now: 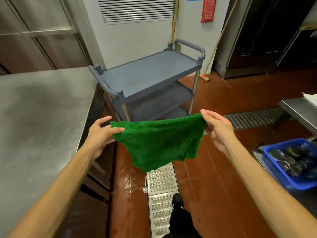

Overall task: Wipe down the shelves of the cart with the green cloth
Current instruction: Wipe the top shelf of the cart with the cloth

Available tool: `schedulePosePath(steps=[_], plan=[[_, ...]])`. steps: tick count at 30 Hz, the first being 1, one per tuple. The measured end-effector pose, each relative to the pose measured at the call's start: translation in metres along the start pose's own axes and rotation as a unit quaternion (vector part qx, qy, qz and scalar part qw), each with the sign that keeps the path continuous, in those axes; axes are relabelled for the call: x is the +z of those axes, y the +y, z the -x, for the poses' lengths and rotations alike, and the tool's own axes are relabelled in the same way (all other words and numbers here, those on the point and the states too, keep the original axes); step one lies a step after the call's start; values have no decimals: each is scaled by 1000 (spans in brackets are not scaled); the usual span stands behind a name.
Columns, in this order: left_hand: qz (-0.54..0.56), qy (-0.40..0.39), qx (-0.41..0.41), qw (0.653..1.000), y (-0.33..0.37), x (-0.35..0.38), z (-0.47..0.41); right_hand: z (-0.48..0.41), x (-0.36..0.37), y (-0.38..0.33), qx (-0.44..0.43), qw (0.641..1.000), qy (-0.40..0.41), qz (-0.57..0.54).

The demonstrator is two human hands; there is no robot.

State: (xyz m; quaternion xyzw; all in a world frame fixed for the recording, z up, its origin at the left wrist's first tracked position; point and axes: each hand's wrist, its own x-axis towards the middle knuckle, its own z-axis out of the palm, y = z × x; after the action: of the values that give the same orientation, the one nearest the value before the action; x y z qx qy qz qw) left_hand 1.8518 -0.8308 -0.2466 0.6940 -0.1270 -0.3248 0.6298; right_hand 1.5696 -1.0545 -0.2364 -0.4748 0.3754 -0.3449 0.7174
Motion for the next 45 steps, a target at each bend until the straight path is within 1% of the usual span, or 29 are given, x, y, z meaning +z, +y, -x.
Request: schedulePosePath(steps=[3, 6, 8, 11, 14, 16, 18, 22, 27, 29, 31, 33, 36, 38, 40, 43, 44, 45], plan=[[-12, -23, 9, 1000, 14, 10, -33, -48, 4, -4, 16, 1000, 2, -11], [-48, -15, 27, 998, 31, 27, -70, -100, 6, -11, 49, 999, -19, 4], [-90, -3, 55, 994, 44, 38, -97, -138, 6, -17, 80, 996, -44, 9], [-181, -26, 113, 977, 65, 52, -136, -195, 4, -25, 136, 987, -77, 41], [-282, -60, 145, 946, 81, 59, -171, -241, 4, -32, 202, 971, -118, 50], [-309, -56, 162, 935, 89, 65, -192, -260, 10, -40, 238, 959, -149, 50], [-308, -41, 171, 935, 95, 71, -211, -276, 22, -46, 246, 952, -179, 34], [-256, -44, 118, 958, 109, 75, -249, -317, 47, -53, 201, 966, -164, 0], [-196, 5, 124, 973, 130, 69, -302, -367, 87, -63, 139, 975, -171, -20], [-217, 7, 129, 967, 139, 61, -327, -389, 106, -66, 118, 978, -173, -16], [-269, -21, 136, 953, 149, 48, -356, -413, 125, -70, 99, 980, -170, -16], [-335, -61, 132, 931, 163, 33, -385, -436, 147, -76, 80, 983, -165, -14], [-403, -101, 123, 901, 187, 14, -418, -466, 180, -86, 34, 988, -147, 35], [-438, -97, 122, 885, 199, 5, -437, -484, 198, -92, 7, 988, -132, 81], [-480, -78, 114, 866, 210, -5, -461, -501, 217, -97, 11, 987, -126, 97], [-518, -80, 101, 846, 217, -18, -492, -521, 243, -101, -1, 982, -150, 118], [-529, -80, 108, 838, 217, -21, -500, -526, 250, -103, -20, 974, -168, 152], [-539, -69, 120, 831, 217, -24, -509, -533, 257, -106, -48, 958, -179, 219]])
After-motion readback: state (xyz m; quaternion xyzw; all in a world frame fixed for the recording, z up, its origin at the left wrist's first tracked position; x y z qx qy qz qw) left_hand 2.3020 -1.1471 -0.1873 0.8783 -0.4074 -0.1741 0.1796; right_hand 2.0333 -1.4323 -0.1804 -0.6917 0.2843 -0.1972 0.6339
